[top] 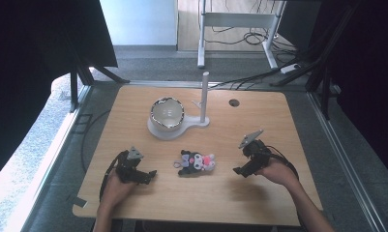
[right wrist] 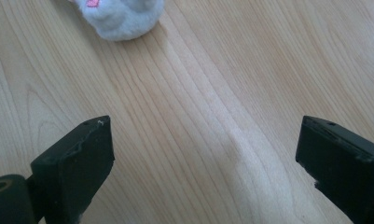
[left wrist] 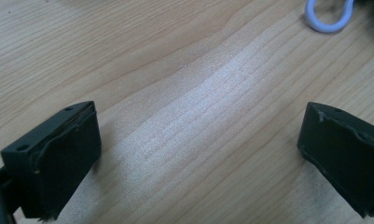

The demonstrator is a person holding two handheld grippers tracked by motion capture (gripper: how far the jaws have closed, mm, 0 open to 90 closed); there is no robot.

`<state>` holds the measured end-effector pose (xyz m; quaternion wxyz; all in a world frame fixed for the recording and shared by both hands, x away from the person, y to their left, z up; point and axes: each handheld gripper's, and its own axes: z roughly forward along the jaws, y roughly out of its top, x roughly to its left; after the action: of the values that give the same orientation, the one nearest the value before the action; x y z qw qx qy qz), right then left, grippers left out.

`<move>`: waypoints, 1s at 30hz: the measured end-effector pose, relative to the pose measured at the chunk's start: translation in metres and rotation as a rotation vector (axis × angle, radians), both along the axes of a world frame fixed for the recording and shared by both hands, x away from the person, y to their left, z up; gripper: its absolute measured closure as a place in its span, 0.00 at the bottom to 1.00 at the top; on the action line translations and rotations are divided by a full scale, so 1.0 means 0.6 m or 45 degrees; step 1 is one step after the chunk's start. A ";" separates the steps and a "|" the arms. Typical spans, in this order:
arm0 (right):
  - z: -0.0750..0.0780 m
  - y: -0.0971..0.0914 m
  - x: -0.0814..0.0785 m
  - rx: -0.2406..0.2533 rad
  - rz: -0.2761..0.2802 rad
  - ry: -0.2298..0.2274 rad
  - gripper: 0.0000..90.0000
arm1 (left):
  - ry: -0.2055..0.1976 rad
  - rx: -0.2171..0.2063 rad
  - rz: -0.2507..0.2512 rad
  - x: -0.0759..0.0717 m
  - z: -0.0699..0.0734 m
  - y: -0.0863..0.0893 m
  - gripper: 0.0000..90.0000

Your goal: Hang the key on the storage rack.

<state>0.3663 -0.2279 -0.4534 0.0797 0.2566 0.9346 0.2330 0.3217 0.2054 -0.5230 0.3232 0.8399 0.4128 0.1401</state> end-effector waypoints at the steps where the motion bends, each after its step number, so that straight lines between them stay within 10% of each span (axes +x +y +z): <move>1: 0.001 0.003 0.001 -0.011 0.004 0.002 0.05 | 0.000 -0.001 0.000 0.000 0.000 0.000 0.00; 30: 0.007 0.131 0.040 -0.235 0.282 0.039 0.06 | -0.002 0.002 -0.002 0.000 0.000 0.000 0.00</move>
<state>0.3906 -0.1494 -0.4495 0.0626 0.1468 0.9758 0.1498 0.3218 0.2055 -0.5230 0.3230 0.8403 0.4119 0.1408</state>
